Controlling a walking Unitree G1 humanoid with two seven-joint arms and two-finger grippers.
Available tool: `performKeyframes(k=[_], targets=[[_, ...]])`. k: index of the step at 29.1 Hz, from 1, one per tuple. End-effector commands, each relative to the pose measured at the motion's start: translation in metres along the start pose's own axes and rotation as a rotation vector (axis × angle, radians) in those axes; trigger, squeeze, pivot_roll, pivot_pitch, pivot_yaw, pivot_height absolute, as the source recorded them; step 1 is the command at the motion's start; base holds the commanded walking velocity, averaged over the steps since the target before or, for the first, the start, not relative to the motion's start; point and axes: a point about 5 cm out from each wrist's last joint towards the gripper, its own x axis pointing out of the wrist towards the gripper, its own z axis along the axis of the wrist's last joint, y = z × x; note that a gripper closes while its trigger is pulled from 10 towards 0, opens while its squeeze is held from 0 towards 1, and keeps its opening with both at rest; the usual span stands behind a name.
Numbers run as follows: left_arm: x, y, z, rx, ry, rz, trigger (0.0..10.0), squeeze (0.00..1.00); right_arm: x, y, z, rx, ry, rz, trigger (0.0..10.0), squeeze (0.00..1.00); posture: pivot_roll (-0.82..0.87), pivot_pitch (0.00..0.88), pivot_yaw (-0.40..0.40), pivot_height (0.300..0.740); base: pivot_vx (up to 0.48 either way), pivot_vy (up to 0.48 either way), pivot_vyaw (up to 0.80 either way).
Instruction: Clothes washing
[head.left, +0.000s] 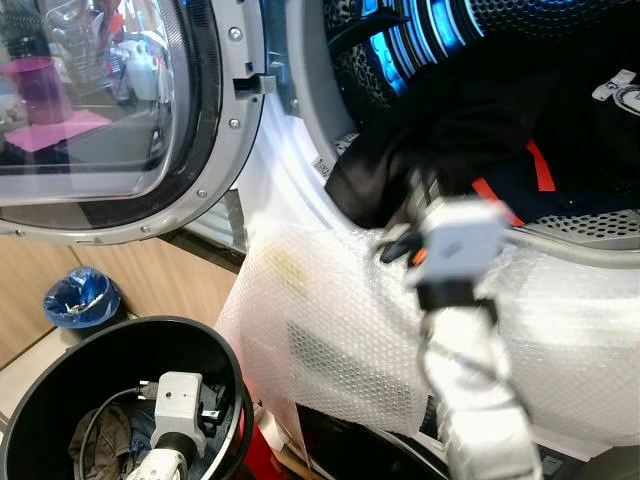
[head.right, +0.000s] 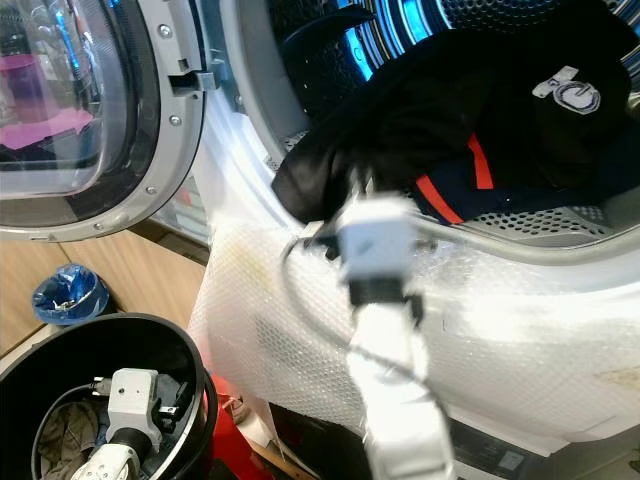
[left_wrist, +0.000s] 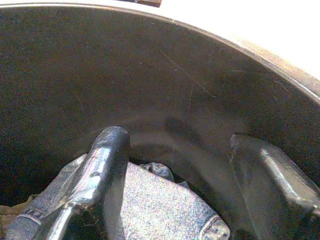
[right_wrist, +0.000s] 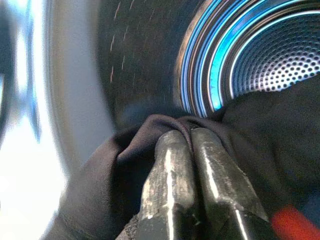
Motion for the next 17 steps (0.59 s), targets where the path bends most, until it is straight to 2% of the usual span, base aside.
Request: performKeyframes(k=[1, 2, 3, 4, 8, 11, 12, 13, 15, 17], targets=[[0.001, -0.007, 0.007, 0.013, -0.037, -0.027, 10.0, 0.00, 0.009, -0.017, 0.018, 0.146, -0.065, 0.021, 0.0, 0.00, -0.06, 0.045, -0.003, 0.740, 0.000, 0.000, 0.00], [0.001, -0.007, 0.006, 0.013, -0.036, -0.026, 10.0, 0.00, 0.015, -0.025, 0.026, 0.178, -0.104, 0.023, 0.0, 0.00, -0.06, 0.043, -0.005, 0.740, 0.000, 0.000, 0.00], [0.001, -0.007, 0.006, 0.013, -0.036, -0.026, 10.0, 0.00, 0.015, -0.025, 0.026, 0.178, -0.104, 0.023, 0.0, 0.00, -0.06, 0.043, -0.005, 0.740, 0.000, 0.000, 0.00], [0.001, -0.008, 0.005, 0.010, -0.034, -0.025, 10.0, 0.00, 0.031, -0.045, 0.039, 0.227, -0.163, -0.022, 0.0, 0.00, -0.06, 0.042, -0.007, 0.740, 0.000, 0.000, 0.00], [0.001, -0.008, 0.005, 0.006, -0.033, -0.019, 10.0, 0.00, 0.056, -0.070, 0.050, 0.275, -0.218, -0.094, 0.0, 0.00, -0.06, 0.040, -0.011, 0.740, 0.000, 0.000, 0.00], [0.002, -0.008, 0.005, 0.005, -0.035, -0.017, 10.0, 0.00, 0.092, -0.094, 0.066, 0.287, -0.268, -0.201, 0.0, 0.00, -0.06, 0.034, -0.007, 0.740, 0.000, 0.000, 0.00], [0.002, -0.008, 0.005, 0.004, -0.036, -0.017, 10.0, 0.00, 0.106, -0.101, 0.073, 0.268, -0.276, -0.228, 0.0, 0.00, -0.06, 0.034, -0.007, 0.740, 0.000, 0.000, 0.00], [0.002, -0.009, 0.006, 0.005, -0.036, -0.017, 10.0, 0.00, 0.131, -0.115, 0.088, 0.184, -0.273, -0.310, 0.0, 0.00, -0.05, 0.029, -0.003, 0.740, 0.000, 0.000, 0.00], [0.002, -0.008, 0.007, 0.006, -0.037, -0.016, 10.0, 0.00, 0.146, -0.126, 0.100, 0.081, -0.244, -0.391, 0.0, 0.00, -0.05, 0.027, 0.000, 0.740, 0.000, 0.000, 0.00], [0.003, -0.008, 0.007, 0.008, -0.038, -0.016, 10.0, 0.00, 0.155, -0.134, 0.109, -0.020, -0.219, -0.463, 0.0, 0.00, -0.05, 0.024, 0.003, 0.740, 0.000, 0.000, 0.00]])
